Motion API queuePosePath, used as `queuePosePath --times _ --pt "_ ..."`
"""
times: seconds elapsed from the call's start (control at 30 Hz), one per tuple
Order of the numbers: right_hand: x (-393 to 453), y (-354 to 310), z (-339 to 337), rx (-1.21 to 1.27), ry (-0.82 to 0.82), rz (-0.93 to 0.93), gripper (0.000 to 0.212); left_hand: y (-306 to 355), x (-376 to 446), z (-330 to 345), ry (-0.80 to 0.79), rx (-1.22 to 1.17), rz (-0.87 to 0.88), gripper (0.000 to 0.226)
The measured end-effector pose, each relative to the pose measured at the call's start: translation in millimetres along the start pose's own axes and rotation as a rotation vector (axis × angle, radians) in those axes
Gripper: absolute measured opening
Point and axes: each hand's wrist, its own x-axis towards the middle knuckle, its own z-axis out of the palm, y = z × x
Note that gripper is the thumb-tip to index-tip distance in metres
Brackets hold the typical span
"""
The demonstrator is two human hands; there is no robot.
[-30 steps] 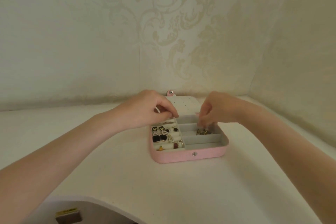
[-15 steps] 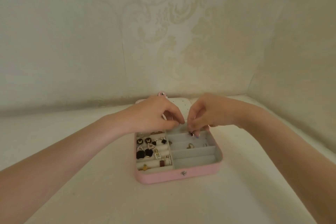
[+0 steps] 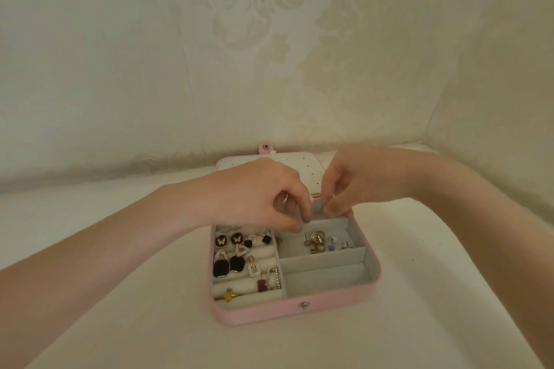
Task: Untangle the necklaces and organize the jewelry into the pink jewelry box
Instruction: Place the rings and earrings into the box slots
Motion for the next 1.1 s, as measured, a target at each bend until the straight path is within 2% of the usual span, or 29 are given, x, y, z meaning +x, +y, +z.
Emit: queuePosePath --times 0.1,0.17,0.23,0.4,0.5,0.63,0.73,0.77,0.87,0.9,1.0,1.1 --pt "-6 -2 0 -0.157 -0.077 0.068 0.020 2 5 4 -0.030 0.003 0.088 0.015" --pt "-10 -8 3 -0.270 -0.102 0.112 0.016 2 9 9 -0.111 0.012 0.132 0.027" --pt "-13 -14 7 -0.386 -0.103 0.136 0.023 2 11 14 -0.154 0.000 0.149 0.035" --pt "-12 -16 16 -0.412 -0.048 0.068 0.038 4 12 26 -0.047 0.077 0.131 0.020" --pt "-11 -11 22 -0.289 -0.033 0.030 0.020 -1 4 22 -0.015 0.110 0.112 0.008" --pt "-5 -13 30 -0.151 0.045 -0.023 0.005 -6 -6 12 -0.049 0.136 0.040 0.008" --pt "-2 -19 24 0.042 -0.048 -0.053 0.005 -13 -17 5 -0.073 0.137 -0.003 0.007" --pt "-2 -18 18 0.120 0.000 -0.045 0.006 -16 -22 3 -0.081 0.121 -0.014 0.007" --pt "12 0 -2 0.258 0.350 0.113 0.012 -19 -32 -1 -0.095 0.086 -0.035 0.009" --pt "17 6 -4 0.290 0.381 0.188 0.017 -19 -33 -1 -0.101 0.084 -0.040 0.011" --pt "31 14 16 0.498 0.227 0.279 0.031 -20 -34 -2 -0.102 0.042 -0.034 0.014" --pt "35 18 25 0.547 0.333 0.247 0.029 -24 -39 -9 -0.030 -0.117 -0.062 0.022"
